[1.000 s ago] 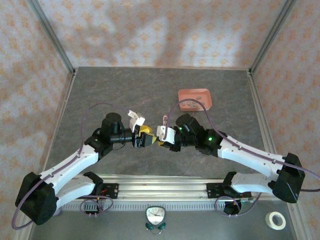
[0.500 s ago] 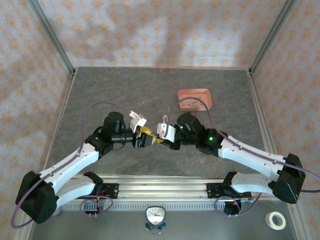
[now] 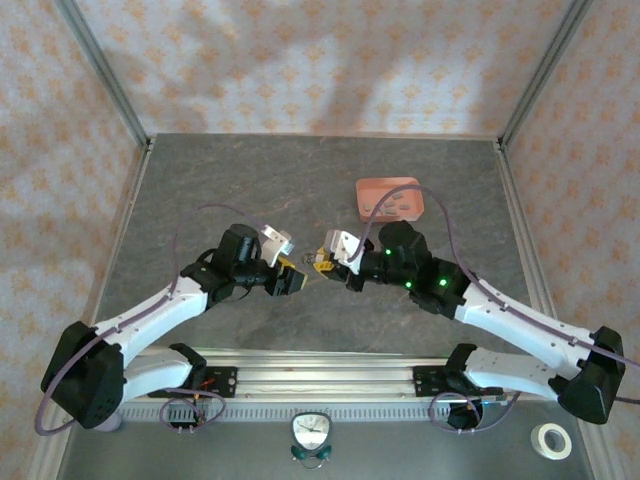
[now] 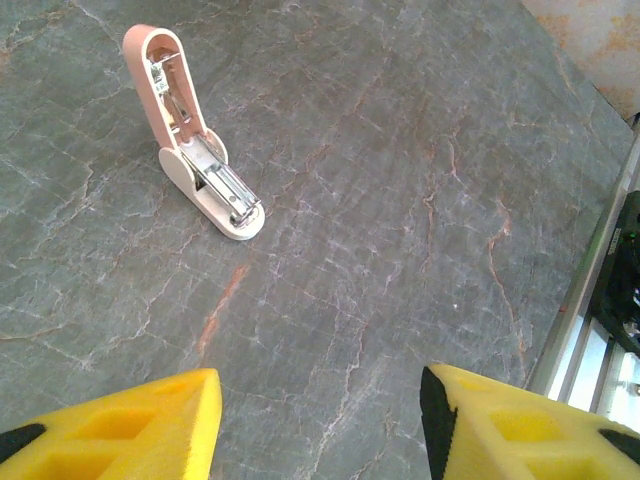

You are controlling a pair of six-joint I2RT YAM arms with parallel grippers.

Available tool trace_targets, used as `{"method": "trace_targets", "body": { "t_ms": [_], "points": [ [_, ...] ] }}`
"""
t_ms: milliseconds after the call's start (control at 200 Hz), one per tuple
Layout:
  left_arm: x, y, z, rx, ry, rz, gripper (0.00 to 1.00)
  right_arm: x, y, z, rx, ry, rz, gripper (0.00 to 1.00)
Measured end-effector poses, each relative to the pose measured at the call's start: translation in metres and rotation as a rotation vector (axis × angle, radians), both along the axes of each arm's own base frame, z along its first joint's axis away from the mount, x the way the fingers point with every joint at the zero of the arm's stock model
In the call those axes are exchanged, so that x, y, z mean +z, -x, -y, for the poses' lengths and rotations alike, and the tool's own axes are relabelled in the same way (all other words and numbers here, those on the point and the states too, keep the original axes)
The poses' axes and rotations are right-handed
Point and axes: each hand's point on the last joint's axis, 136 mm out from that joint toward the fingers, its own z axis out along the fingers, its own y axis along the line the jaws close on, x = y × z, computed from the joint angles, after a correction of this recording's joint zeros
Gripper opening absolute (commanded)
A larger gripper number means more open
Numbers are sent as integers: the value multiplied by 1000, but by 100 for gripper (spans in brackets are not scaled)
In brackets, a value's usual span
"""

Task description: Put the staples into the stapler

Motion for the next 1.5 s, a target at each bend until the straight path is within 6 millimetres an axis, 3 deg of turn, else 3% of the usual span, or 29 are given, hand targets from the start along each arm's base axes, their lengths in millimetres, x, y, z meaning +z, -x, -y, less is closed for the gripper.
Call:
{"method": "trace_targets", "body": {
  "t_ms": [115, 220, 320, 420, 721, 936, 1151, 1501],
  "points": [
    [15, 3, 0, -27, 12, 69, 67, -6, -6, 5, -28, -7, -28, 0],
    [46, 10, -2, -65, 47, 197, 75, -13, -11, 10, -47, 2, -54, 0],
    [77, 18, -4, -87, 92, 312, 76, -18, -11, 12, -49, 19, -68, 0],
    [90, 21, -2, -105, 125, 359, 75, -23, -7, 12, -34, 37, -87, 0],
    [74, 7, 8, -77, 151, 254, 72, -37, -4, 9, -3, 72, -122, 0],
    [93, 4, 17, -78, 244, 262, 72, -37, -5, 10, -8, 75, -122, 0],
    [97, 2, 17, -64, 263, 258, 67, -37, -5, 10, -6, 72, -122, 0],
    [74, -2, 15, -52, 192, 211, 65, -31, -6, 8, -6, 52, -110, 0]
  ]
}}
